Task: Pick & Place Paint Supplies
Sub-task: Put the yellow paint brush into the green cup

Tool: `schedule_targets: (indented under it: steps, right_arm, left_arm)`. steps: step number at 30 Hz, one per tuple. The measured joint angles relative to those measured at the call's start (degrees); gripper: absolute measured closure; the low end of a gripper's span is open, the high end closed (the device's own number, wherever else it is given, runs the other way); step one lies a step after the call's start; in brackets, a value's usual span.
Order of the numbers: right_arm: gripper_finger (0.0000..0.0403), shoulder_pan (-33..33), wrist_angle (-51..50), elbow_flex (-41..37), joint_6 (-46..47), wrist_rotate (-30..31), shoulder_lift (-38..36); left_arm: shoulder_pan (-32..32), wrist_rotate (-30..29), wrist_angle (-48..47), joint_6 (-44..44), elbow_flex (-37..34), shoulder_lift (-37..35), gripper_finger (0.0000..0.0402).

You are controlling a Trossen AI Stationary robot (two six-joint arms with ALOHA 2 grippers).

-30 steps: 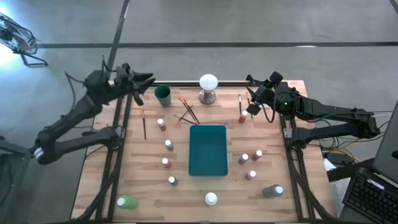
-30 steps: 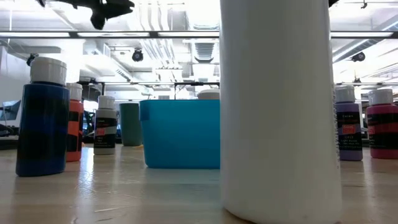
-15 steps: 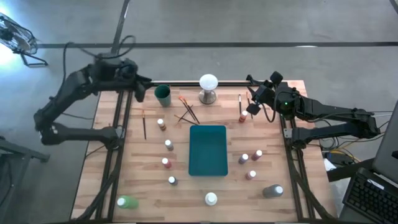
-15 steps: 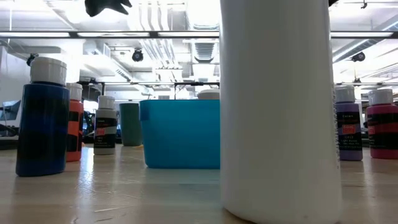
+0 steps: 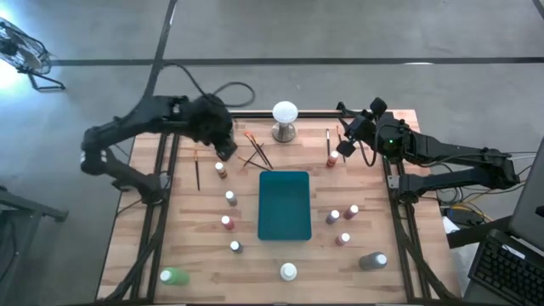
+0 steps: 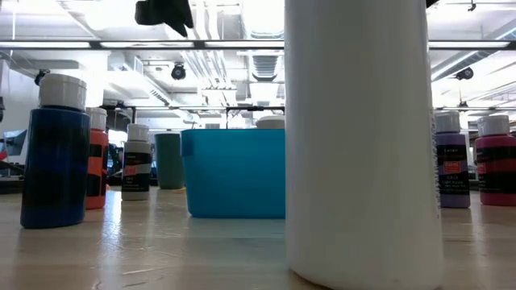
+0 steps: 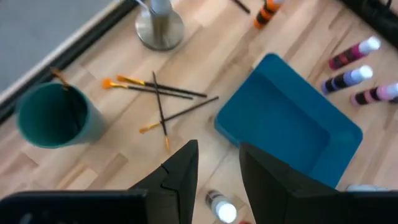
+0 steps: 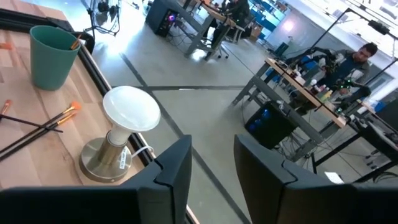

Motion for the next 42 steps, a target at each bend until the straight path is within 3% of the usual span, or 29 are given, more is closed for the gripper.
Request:
schedule_targets:
  steps: [17, 30, 36, 42]
  right_arm:
    - [0.023, 0.01, -0.52, 0.0, 1.54, 0.02, 0.0]
    - [0.0223, 0.0, -1.98, -0.76, 1.54, 0.09, 0.0]
    - [0.0238, 0.01, -2.27, -0.79, 1.8, 0.09, 0.0]
    - [0.0248, 0.0, -2.25, -0.79, 1.6, 0.08, 0.0]
  left_arm:
    - [-1.46, 2.59, -0.48, -5.77, -0.59, 9.32, 0.0278]
    - [-1.42, 1.05, -2.78, -4.97, -0.9, 14.7, 0.028]
    - [-1.44, -0.74, -2.36, -4.92, -6.93, 15.58, 0.028]
    - [-1.33, -1.68, 5.63, -5.67, -15.52, 15.64, 0.028]
